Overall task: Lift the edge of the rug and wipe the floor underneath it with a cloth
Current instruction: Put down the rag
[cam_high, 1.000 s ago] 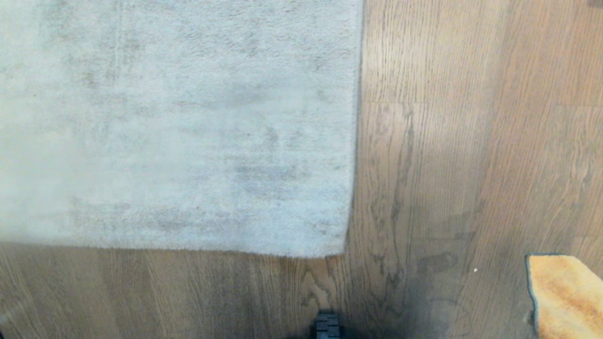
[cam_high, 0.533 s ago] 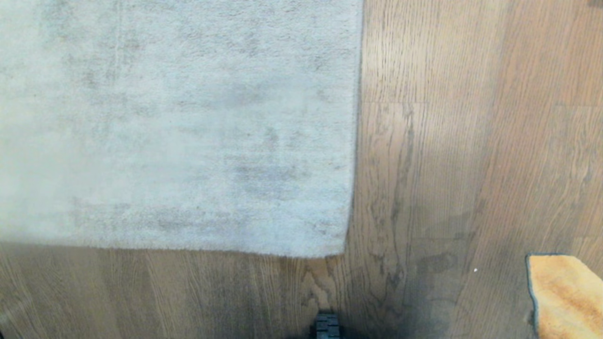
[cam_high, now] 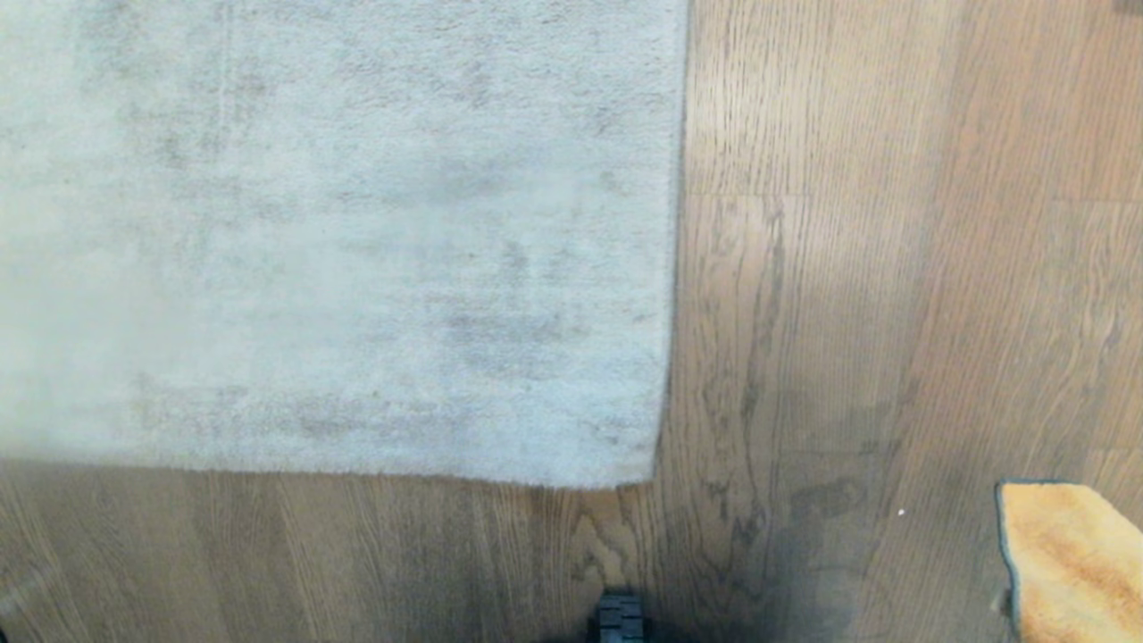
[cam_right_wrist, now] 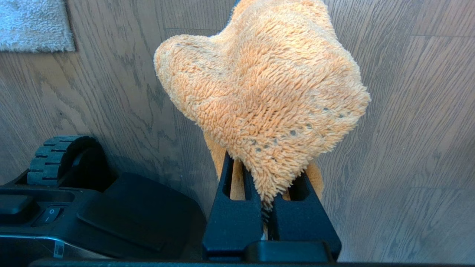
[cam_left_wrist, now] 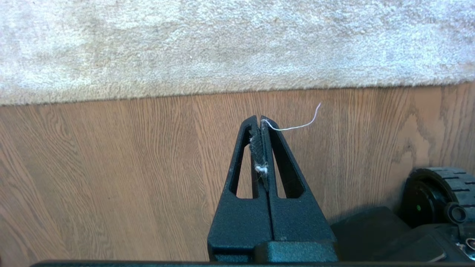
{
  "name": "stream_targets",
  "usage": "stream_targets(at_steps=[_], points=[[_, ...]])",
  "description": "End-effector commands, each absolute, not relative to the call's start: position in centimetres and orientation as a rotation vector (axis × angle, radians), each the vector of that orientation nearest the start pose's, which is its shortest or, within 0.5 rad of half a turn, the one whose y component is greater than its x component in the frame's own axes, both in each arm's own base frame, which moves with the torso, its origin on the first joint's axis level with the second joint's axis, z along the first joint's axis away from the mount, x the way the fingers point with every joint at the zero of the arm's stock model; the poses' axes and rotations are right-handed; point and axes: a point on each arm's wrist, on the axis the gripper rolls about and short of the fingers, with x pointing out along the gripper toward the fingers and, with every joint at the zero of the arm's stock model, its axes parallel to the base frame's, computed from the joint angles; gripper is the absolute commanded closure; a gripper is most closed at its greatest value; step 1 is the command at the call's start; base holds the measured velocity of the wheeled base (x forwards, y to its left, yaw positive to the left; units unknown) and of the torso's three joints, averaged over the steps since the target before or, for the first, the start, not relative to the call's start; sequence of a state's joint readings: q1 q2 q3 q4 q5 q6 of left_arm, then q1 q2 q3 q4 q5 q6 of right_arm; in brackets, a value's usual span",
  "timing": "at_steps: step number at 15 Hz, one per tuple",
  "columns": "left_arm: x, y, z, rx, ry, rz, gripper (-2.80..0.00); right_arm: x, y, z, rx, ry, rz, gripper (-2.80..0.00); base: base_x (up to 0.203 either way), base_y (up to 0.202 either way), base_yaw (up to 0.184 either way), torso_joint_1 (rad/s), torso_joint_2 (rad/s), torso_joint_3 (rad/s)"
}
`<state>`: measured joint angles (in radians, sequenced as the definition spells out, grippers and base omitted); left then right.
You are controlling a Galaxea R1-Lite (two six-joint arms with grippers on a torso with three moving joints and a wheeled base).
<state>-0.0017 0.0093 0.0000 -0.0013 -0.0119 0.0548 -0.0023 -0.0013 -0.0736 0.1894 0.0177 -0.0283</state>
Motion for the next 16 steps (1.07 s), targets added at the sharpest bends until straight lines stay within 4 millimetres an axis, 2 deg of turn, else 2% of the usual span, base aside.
stream_targets(at_steps=[1, 16], points=[[-2.28, -0.03, 7.56, 0.057, -0.002, -0.015, 0.00, -2.95, 0.04, 7.62, -0.028, 0.116, 0.017, 0.00, 0.000, 0.000, 0.000, 0.000, 0.00, 0.000], [-2.28, -0.02, 7.55, 0.058, 0.000, -0.015, 0.00, -2.95, 0.05, 7.62, -0.028, 0.116, 0.015, 0.00, 0.000, 0.000, 0.000, 0.000, 0.00, 0.000]])
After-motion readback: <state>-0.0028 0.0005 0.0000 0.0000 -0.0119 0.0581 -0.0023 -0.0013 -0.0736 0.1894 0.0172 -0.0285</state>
